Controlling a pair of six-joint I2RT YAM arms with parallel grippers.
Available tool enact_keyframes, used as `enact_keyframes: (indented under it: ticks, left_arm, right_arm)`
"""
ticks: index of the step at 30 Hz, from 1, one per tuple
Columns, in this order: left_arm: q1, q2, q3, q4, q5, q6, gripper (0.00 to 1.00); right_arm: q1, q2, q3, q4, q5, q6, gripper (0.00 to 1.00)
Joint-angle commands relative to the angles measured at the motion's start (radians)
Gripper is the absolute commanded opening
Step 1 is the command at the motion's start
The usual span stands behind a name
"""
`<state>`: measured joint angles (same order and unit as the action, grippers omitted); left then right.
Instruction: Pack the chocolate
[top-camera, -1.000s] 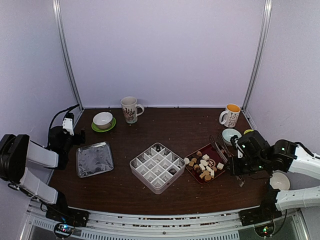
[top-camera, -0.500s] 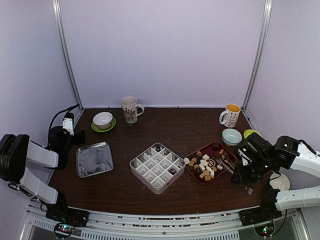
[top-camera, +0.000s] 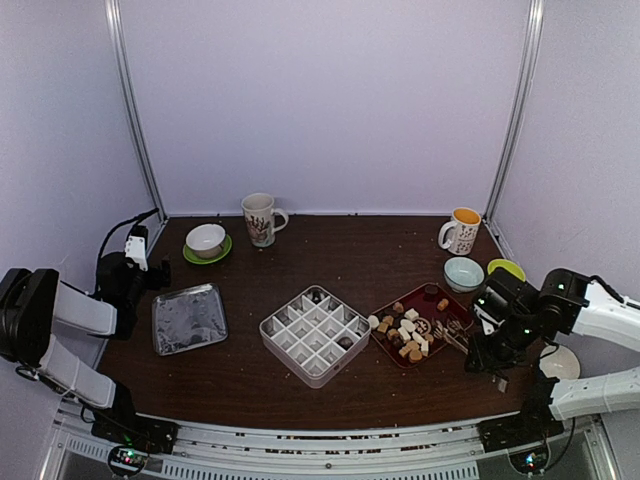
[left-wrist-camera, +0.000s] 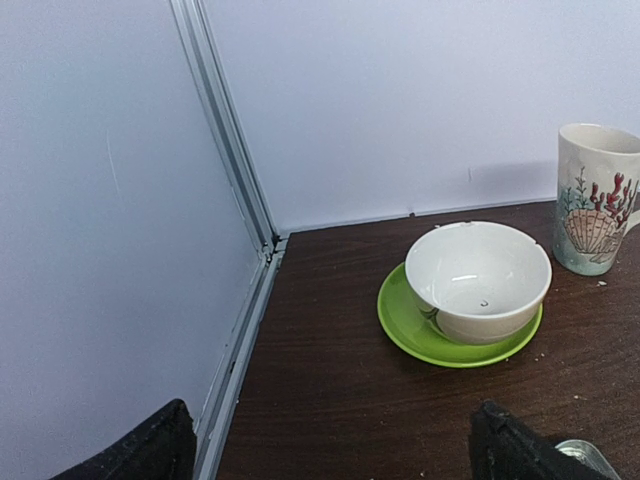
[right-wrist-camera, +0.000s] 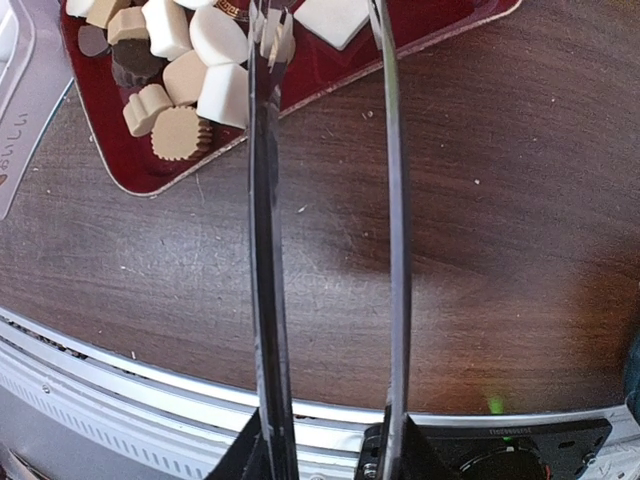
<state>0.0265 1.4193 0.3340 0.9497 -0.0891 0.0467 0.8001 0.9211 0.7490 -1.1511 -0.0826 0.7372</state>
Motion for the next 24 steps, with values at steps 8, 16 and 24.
enact_keyframes:
  ticks: [8, 16, 24]
  left_arm:
    - [0.009, 0.006, -0.001, 0.06, 0.0, -0.004, 0.98]
    - [0.008, 0.005, -0.001, 0.06, 0.0, -0.004, 0.98]
    - [0.007, 0.006, -0.001, 0.06, 0.0, -0.004, 0.98]
  right_arm:
    - [-0.056, -0.009, -0.065, 0.061, -0.051, 0.032, 0.35]
    - [-0.113, -0.02, -0.106, 0.133, -0.128, 0.045, 0.31]
    - [-0.131, -0.049, -0.046, 0.129, -0.137, 0.038, 0.25]
